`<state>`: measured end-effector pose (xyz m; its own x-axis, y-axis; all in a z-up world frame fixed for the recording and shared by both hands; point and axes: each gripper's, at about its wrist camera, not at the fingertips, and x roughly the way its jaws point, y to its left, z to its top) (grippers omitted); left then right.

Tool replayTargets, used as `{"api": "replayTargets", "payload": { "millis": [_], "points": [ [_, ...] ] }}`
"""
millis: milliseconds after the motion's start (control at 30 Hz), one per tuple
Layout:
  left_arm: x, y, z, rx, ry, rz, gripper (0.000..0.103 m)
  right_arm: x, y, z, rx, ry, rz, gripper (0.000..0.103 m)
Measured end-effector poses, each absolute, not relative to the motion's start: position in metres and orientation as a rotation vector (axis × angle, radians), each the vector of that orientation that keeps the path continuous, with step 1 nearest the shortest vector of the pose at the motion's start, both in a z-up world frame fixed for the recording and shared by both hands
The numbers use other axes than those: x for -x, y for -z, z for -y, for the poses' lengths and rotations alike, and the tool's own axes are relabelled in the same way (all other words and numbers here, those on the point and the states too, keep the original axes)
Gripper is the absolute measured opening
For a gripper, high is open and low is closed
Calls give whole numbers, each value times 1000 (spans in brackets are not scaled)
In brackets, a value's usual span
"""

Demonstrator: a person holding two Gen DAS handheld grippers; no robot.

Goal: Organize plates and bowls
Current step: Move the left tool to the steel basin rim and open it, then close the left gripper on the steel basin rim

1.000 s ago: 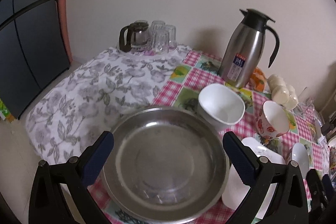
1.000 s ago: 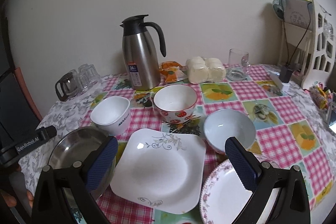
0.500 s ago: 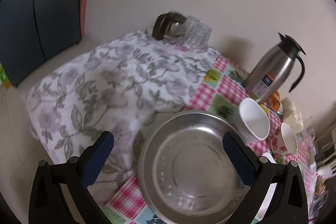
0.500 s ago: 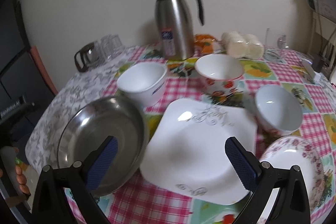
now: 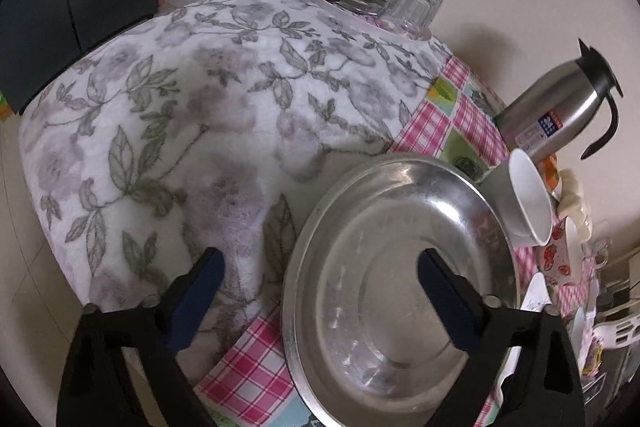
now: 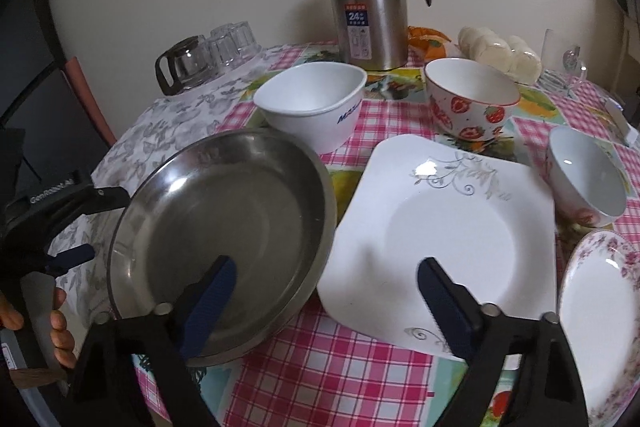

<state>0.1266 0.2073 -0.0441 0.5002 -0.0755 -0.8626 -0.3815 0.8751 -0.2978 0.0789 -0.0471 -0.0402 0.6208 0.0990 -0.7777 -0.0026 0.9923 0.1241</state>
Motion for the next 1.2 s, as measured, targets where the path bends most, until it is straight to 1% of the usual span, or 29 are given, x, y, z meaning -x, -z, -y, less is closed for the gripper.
{"api": "replayTargets", "payload": {
  "millis": [67, 100, 133, 200, 267, 300, 333, 367, 433, 500, 533, 1033, 1200],
  "points": [
    [-129, 48, -204, 479, -189, -1053, 82, -81, 42, 46, -119, -73, -900, 81],
    [-131, 52, -203, 471, -191, -1067, 73, -81, 42, 46, -120, -79, -899, 80],
    [-133, 55, -201, 466, -192, -1081, 64, -81, 42, 45, -120, -85, -898, 76],
    [-136, 63, -200, 474, -191, -1105, 55, -83, 44, 45, -123, -99, -901, 68],
    [-138, 70, -201, 481, -196, -1120, 48, -86, 45, 45, -133, -108, -907, 56],
    [-138, 73, -201, 484, -199, -1128, 43, -87, 46, 45, -138, -110, -910, 53],
    [-138, 75, -202, 482, -206, -1134, 39, -88, 46, 45, -141, -110, -912, 48],
    [-138, 75, -203, 478, -216, -1130, 37, -89, 47, 46, -146, -109, -914, 46],
    [-136, 75, -205, 486, -233, -1135, 30, -91, 48, 46, -149, -106, -915, 46],
    [-135, 76, -209, 484, -255, -1139, 25, -91, 48, 45, -150, -105, -916, 43],
    [-132, 75, -210, 490, -254, -1139, 25, -91, 48, 44, -149, -107, -917, 41],
    [-125, 74, -235, 507, -365, -1137, 26, -92, 47, 25, -107, -153, -916, 40],
    [-126, 75, -236, 513, -365, -1136, 28, -93, 49, 15, -75, -159, -921, 36]
  ]
}}
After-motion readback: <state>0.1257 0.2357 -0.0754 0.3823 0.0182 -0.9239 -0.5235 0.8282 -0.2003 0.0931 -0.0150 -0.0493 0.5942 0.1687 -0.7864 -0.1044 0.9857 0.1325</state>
